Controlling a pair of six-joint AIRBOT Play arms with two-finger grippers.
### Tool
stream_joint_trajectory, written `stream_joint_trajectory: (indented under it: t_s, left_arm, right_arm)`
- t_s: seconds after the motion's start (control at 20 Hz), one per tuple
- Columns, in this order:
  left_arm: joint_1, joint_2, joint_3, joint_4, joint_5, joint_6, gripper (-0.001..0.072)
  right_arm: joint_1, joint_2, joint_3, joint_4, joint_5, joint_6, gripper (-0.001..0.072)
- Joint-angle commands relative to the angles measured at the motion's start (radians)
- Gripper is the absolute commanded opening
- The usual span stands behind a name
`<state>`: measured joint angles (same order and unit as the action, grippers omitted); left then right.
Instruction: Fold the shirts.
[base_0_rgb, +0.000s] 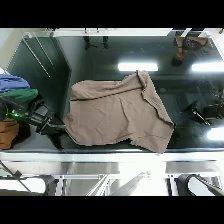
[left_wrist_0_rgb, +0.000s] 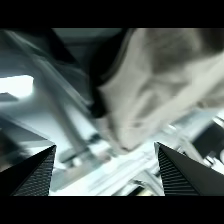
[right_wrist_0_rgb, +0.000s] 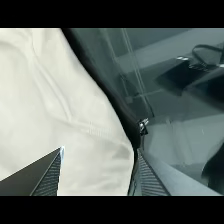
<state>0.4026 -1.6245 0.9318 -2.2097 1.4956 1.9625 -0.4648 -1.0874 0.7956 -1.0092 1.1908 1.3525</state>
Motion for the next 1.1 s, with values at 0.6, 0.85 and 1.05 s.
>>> stream_joint_trajectory:
  t_s: [0.6, 0.85, 1.05]
  left_arm:
    - [-0.28, -0.125, 0.177, -0.169, -0.046, 0.09, 0.0027]
    - [-0.279, -0.125, 0.175, -0.167, -0.023, 0.09, 0.0027]
    - [-0.279, -0.125, 0.175, -0.168, -0.016, 0.09, 0.0027]
  right_arm:
    - [-0.193, 0.066, -0.339, 0.041, 0.103, 0.061, 0.0543]
    - [-0.186, -0.075, -0.456, 0.269, 0.023, -0.111, 0.0527]
    - [-0.044, -0.21, -0.458, 0.444, -0.071, -0.208, 0.0484]
